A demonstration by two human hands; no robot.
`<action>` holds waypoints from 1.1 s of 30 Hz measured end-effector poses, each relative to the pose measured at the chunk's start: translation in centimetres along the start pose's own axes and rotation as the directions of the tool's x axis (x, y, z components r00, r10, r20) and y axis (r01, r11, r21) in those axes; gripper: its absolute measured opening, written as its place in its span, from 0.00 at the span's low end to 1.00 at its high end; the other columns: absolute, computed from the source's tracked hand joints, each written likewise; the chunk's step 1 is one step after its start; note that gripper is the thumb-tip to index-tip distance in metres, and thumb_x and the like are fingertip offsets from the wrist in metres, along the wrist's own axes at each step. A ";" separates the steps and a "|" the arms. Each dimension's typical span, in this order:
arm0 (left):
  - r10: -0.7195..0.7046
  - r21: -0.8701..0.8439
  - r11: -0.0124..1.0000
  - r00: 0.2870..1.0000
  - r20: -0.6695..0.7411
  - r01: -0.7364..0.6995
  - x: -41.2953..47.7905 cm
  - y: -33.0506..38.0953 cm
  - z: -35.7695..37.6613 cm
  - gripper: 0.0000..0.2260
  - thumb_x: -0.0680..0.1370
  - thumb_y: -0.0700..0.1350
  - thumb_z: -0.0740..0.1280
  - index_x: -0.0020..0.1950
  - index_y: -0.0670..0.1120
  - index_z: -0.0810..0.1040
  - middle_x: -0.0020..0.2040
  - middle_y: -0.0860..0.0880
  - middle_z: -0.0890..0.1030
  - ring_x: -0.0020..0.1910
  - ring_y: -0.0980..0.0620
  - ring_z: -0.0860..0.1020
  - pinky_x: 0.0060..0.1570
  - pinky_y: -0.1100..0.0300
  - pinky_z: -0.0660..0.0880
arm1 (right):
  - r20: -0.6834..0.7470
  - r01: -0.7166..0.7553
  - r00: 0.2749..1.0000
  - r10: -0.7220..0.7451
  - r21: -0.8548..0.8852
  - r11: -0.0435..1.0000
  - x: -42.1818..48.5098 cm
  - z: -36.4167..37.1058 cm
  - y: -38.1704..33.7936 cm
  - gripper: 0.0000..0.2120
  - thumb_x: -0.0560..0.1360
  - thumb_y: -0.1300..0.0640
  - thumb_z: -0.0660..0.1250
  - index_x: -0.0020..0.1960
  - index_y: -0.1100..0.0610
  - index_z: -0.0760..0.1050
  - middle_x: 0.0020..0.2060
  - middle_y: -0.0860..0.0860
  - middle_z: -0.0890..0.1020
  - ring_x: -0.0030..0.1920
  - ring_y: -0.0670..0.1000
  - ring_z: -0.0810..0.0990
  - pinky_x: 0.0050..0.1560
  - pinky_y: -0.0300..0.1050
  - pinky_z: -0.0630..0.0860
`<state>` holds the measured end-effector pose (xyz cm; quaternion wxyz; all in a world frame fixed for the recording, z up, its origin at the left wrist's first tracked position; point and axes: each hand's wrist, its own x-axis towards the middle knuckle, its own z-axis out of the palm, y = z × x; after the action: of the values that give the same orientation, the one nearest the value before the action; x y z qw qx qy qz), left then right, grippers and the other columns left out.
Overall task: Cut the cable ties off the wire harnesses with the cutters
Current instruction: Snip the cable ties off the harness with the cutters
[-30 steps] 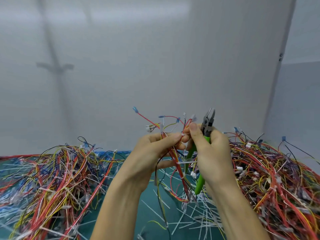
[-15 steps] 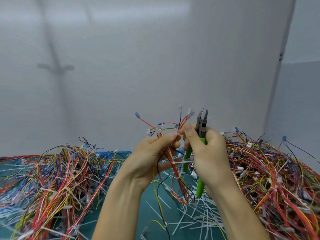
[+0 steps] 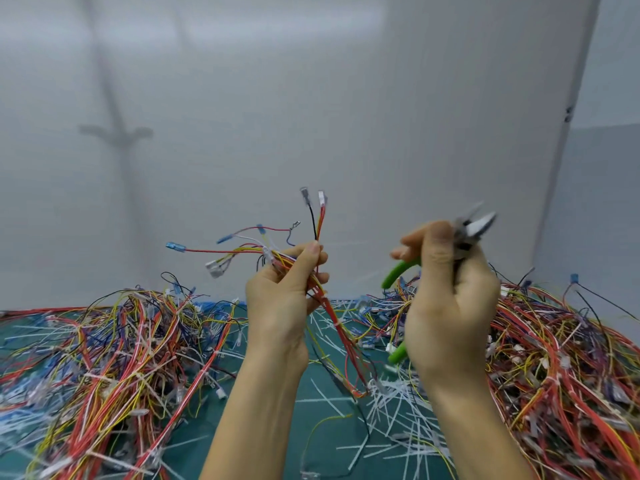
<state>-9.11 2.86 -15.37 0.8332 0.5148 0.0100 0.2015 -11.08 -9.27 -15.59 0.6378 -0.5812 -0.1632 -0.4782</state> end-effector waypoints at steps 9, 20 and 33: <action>0.105 -0.002 0.994 0.990 -0.091 -0.105 -0.3 0.1 -0.2 0.02 0.76 0.44 0.71 0.44 0.48 0.83 0.38 0.54 0.86 0.33 0.60 0.81 0.30 0.68 0.75 | 0.114 0.013 0.993 -0.008 -0.046 0.999 0.8 -1.1 -1.3 0.20 0.77 0.38 0.58 0.37 0.50 0.77 0.31 0.47 0.81 0.32 0.47 0.81 0.36 0.47 0.77; 0.137 -0.080 0.988 0.990 0.026 -0.134 -2.2 0.3 1.9 0.03 0.75 0.40 0.71 0.43 0.44 0.85 0.41 0.48 0.86 0.39 0.56 0.83 0.40 0.64 0.80 | 0.400 0.038 0.903 0.157 -0.437 0.898 -0.8 0.5 -0.4 0.25 0.74 0.30 0.49 0.32 0.48 0.65 0.25 0.38 0.75 0.29 0.43 0.73 0.31 0.36 0.66; 0.077 -0.195 0.979 0.993 0.086 -0.060 -3.0 0.4 2.6 0.06 0.74 0.37 0.71 0.39 0.44 0.86 0.42 0.44 0.86 0.38 0.53 0.84 0.38 0.65 0.79 | 0.462 0.165 0.869 0.180 -0.611 0.774 -0.3 -0.4 -0.6 0.27 0.73 0.31 0.41 0.39 0.51 0.66 0.30 0.46 0.71 0.31 0.46 0.69 0.29 0.36 0.59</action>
<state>-11.39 -0.21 -14.37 0.8711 0.4408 -0.0659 0.2060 -11.82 -9.45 -15.61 0.3427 -0.8644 -0.1483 -0.3368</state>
